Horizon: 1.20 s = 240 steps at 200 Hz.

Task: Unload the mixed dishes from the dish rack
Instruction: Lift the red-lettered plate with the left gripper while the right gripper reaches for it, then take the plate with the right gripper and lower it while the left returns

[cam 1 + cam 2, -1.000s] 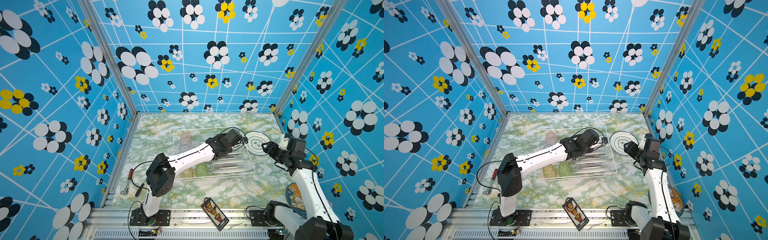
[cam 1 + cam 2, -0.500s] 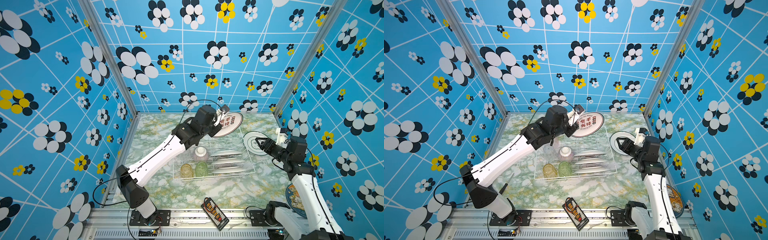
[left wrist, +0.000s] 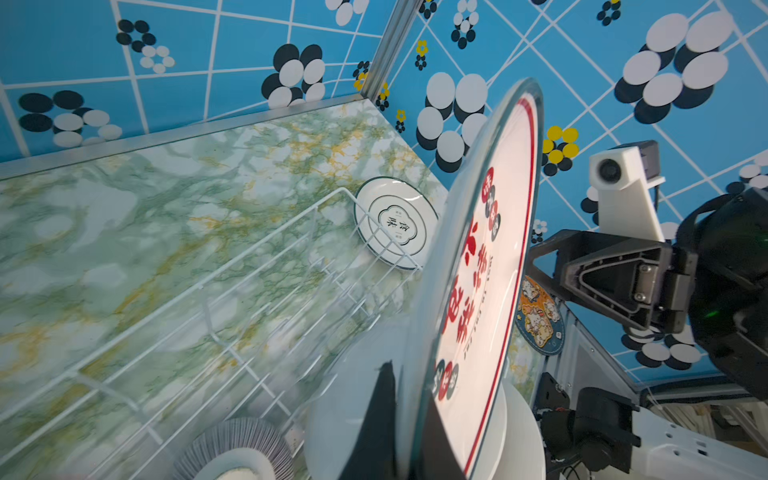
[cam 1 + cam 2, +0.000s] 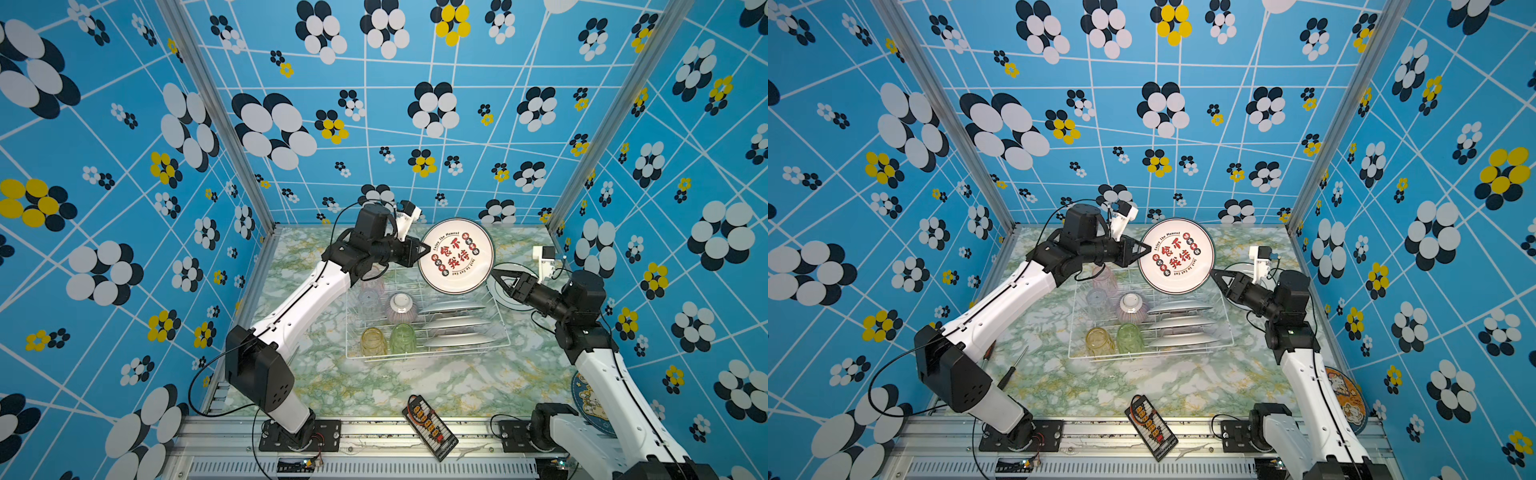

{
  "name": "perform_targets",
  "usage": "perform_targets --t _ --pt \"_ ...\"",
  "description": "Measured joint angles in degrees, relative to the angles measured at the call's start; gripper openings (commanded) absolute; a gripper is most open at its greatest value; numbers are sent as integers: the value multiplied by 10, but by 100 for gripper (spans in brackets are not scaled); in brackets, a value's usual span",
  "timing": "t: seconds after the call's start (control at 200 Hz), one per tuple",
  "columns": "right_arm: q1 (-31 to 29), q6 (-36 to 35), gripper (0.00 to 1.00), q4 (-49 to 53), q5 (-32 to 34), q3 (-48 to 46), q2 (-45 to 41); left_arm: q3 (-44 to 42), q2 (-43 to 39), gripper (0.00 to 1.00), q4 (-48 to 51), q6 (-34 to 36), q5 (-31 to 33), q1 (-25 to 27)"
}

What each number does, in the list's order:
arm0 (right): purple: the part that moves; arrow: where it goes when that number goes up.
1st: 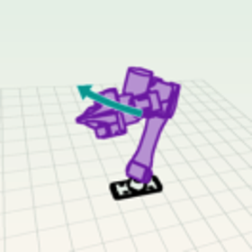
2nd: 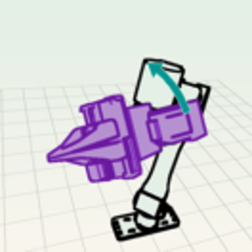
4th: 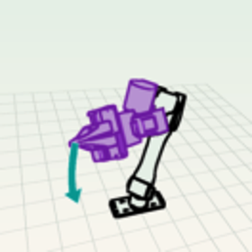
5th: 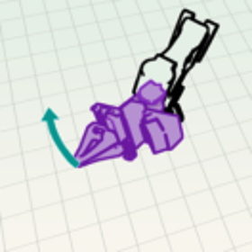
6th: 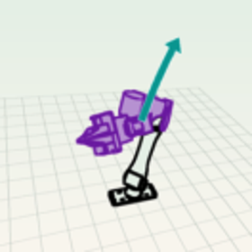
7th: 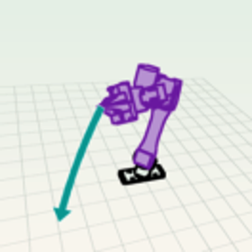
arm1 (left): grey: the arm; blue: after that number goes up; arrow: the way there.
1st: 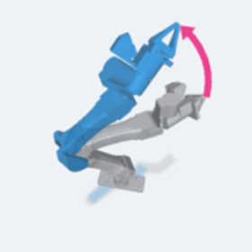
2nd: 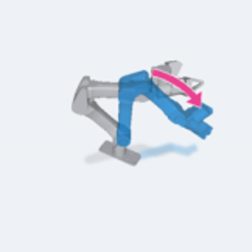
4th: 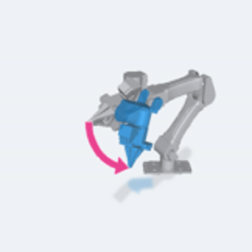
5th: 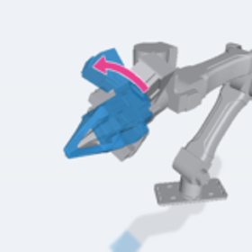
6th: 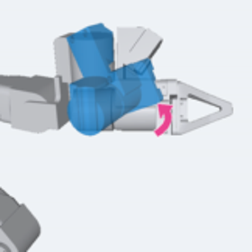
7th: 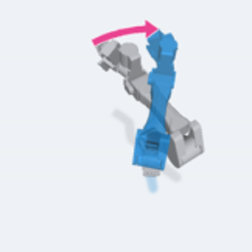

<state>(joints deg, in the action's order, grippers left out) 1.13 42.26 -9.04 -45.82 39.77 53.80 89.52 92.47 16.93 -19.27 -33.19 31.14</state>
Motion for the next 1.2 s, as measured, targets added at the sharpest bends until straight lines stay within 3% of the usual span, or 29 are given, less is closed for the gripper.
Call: perform_targets --t 0.175,0.285,0.48,0.56,0.76,0.92,1.095,1.2 --pt "-2 28 37 -48 -2 -8 16 -10 13 0 -48 -42 -44 0" --pt "-10 43 24 -67 -2 -8 23 -14 31 0 -65 -57 -56 0" --pt "-14 53 14 -71 4 -9 31 -21 42 0 -81 -72 -69 1" --pt "-14 48 0 -71 7 -9 31 -21 42 2 -82 -76 -70 2" --pt "-18 30 0 -62 23 -10 31 -21 42 11 -82 -78 -57 4" --pt "-19 60 0 -69 32 -16 28 -24 40 29 -82 -55 -56 4" --pt "-19 78 0 -69 55 -18 20 -63 9 31 -82 -30 -40 4" --pt "-9 89 0 -57 81 -14 19 -87 -22 30 -70 4 9 5"
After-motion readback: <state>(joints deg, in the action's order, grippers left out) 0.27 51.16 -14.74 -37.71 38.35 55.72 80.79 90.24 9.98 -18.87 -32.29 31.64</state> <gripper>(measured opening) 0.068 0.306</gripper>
